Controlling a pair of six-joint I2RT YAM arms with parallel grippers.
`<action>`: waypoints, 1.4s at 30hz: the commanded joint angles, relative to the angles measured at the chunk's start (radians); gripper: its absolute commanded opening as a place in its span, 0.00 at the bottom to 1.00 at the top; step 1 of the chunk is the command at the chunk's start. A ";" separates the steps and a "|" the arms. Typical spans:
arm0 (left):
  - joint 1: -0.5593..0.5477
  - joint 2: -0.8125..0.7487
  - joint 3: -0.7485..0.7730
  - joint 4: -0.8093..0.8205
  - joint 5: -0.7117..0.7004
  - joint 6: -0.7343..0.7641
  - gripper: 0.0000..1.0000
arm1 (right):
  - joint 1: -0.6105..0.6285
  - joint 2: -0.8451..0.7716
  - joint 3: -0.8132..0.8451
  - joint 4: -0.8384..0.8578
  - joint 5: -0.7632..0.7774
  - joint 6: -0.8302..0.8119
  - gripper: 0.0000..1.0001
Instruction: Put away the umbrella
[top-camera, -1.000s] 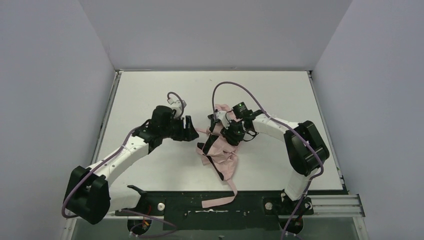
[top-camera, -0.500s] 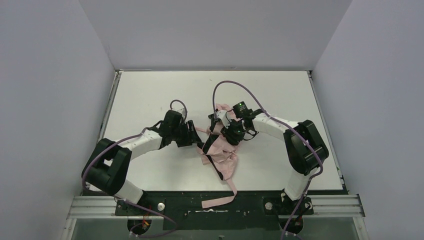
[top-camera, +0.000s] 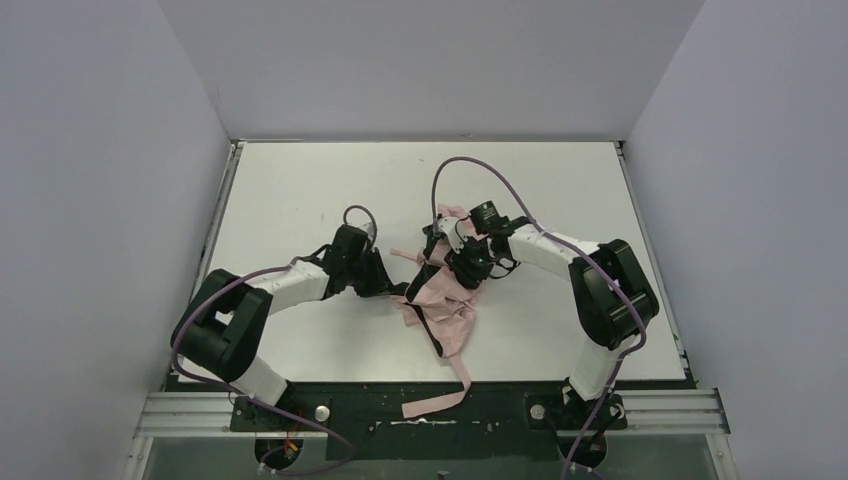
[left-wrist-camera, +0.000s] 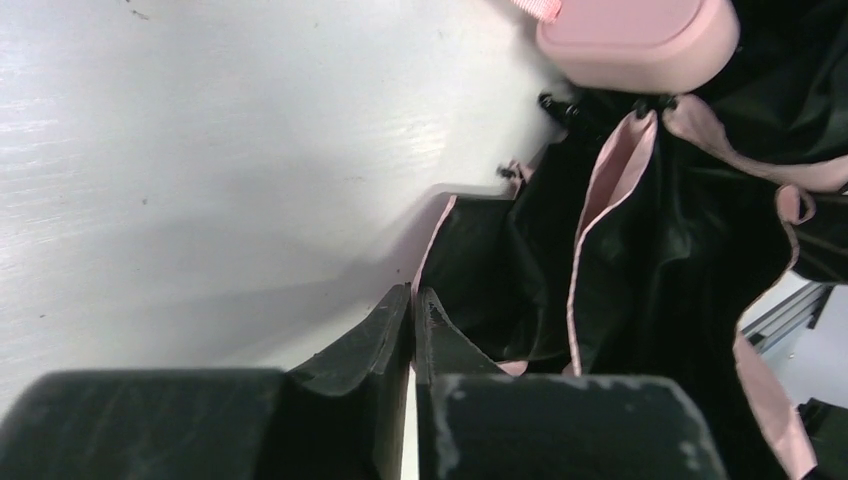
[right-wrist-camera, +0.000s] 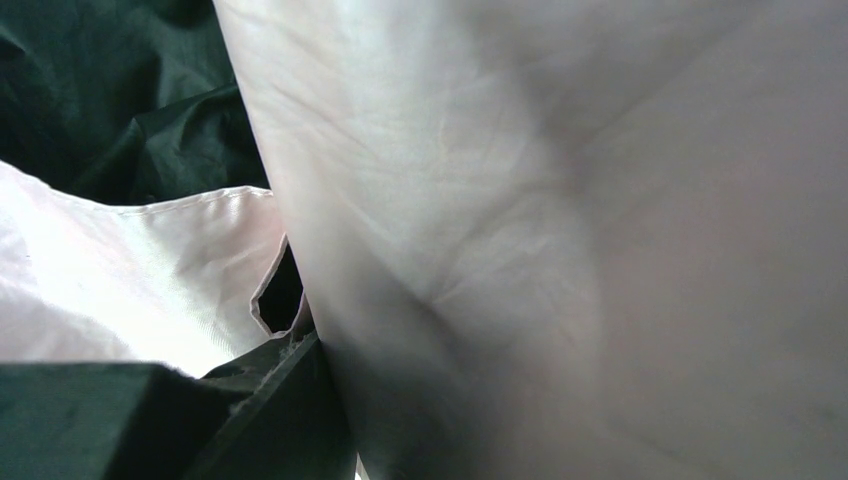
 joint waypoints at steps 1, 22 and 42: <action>0.009 -0.026 -0.006 0.018 0.001 0.012 0.00 | -0.033 0.011 0.013 0.001 0.035 0.035 0.17; 0.133 -0.102 -0.130 -0.174 -0.149 0.016 0.00 | -0.086 0.024 0.017 -0.002 0.042 0.055 0.16; 0.172 0.184 0.168 -0.060 0.012 0.039 0.00 | -0.088 -0.188 -0.094 0.175 -0.450 0.057 0.13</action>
